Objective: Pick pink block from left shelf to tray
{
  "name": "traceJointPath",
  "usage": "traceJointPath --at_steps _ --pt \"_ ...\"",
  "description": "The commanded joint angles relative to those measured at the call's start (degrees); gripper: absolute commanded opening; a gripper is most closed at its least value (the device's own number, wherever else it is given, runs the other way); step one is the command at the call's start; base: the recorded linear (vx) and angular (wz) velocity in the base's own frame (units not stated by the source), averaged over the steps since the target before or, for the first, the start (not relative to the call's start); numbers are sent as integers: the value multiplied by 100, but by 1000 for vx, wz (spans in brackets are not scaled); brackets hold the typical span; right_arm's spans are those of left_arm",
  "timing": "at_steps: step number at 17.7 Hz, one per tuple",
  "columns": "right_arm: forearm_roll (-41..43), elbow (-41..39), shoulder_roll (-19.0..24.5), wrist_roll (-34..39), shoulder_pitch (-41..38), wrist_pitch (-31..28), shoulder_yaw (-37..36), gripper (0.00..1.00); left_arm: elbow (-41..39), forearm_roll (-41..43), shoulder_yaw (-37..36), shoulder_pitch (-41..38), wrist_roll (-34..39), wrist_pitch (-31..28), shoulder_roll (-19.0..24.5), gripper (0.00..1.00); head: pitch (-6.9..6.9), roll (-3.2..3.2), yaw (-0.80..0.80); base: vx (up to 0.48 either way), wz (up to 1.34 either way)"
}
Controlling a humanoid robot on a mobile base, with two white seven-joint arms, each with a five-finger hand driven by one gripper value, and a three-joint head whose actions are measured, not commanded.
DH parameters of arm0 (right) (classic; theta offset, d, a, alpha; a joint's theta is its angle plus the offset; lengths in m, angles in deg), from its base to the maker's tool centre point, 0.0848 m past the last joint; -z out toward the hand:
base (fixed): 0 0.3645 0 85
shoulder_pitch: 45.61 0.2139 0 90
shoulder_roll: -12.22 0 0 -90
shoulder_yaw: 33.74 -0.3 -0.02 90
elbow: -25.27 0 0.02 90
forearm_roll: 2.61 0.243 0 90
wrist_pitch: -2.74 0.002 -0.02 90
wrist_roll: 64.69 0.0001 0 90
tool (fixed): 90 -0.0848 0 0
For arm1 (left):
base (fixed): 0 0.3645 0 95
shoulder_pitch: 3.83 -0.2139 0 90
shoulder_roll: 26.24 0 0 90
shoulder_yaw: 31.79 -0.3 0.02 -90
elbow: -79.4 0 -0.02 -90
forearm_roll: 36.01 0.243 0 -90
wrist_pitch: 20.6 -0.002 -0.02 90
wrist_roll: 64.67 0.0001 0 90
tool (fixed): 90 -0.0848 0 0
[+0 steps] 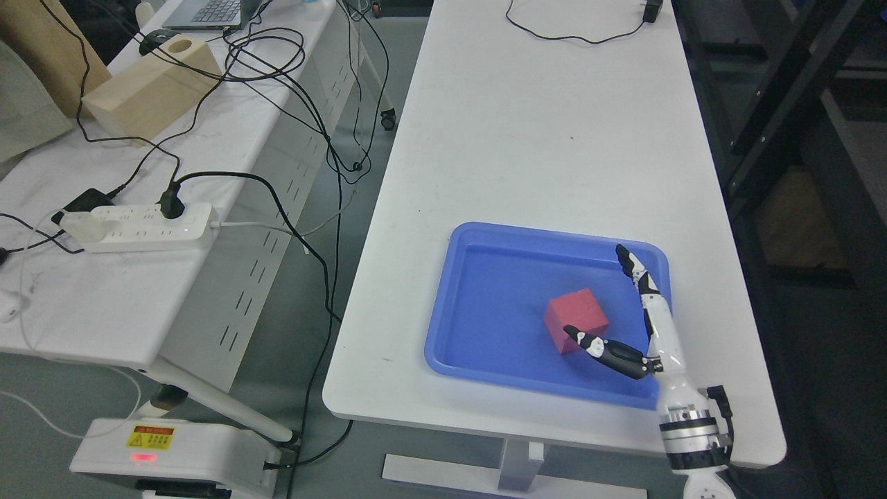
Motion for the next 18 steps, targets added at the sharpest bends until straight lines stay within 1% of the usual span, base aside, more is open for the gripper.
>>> traceJointPath --at_steps 1,9,13,18 --pt "1553 -2 -151 40 -14 145 -217 99 -100 0 0 -114 -1 -3 100 100 0 0 0 0 0" --pt "1650 7 -125 83 -23 83 -217 99 -100 0 0 -114 -1 -3 100 100 0 0 0 -17 -3" --pt "1650 7 -125 154 3 22 -235 99 -100 0 0 -114 -1 -3 100 100 1 0 0 -101 -36" --pt "1650 7 -125 163 38 -548 -358 99 -100 0 0 -114 -1 -3 100 100 1 0 0 -153 -46"
